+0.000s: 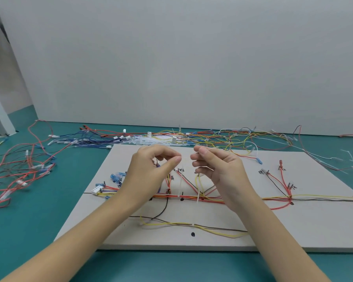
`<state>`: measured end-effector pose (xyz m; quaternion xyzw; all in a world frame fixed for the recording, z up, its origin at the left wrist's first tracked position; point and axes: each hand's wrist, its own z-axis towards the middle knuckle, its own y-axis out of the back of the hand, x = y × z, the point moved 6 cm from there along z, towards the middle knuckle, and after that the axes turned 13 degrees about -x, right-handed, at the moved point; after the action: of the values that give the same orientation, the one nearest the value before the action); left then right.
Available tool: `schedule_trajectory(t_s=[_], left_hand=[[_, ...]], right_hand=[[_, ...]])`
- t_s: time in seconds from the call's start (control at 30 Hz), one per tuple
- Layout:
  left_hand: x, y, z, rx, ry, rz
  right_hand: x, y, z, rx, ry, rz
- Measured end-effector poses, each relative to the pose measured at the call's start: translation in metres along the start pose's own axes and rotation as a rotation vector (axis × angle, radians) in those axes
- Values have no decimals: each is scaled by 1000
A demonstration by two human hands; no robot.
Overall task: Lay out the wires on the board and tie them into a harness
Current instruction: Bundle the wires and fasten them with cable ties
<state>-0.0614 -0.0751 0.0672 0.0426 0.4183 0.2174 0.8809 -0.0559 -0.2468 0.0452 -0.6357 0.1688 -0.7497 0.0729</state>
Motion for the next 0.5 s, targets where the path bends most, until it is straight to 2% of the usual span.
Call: schedule_trajectory(t_s=[0.07, 0.13, 0.23, 0.3, 0.4, 0.5], left_hand=[[2, 6, 4, -31, -19, 34], [-1, 12, 8, -58, -130, 121], [-11, 11, 8, -70, -359, 250], [-12, 4, 6, -45, -387, 234], [-12, -8, 4, 4, -394, 206], [-9, -13, 1, -36, -394, 307]], right_hand=[[1, 3, 2, 6, -34, 5], [2, 7, 4, 6, -22, -52], [6, 8, 6, 45, 107, -324], [5, 3, 3, 134, 131, -422], [-4, -2, -2, 264, 21, -466], [2, 11, 6, 174, 10, -514]])
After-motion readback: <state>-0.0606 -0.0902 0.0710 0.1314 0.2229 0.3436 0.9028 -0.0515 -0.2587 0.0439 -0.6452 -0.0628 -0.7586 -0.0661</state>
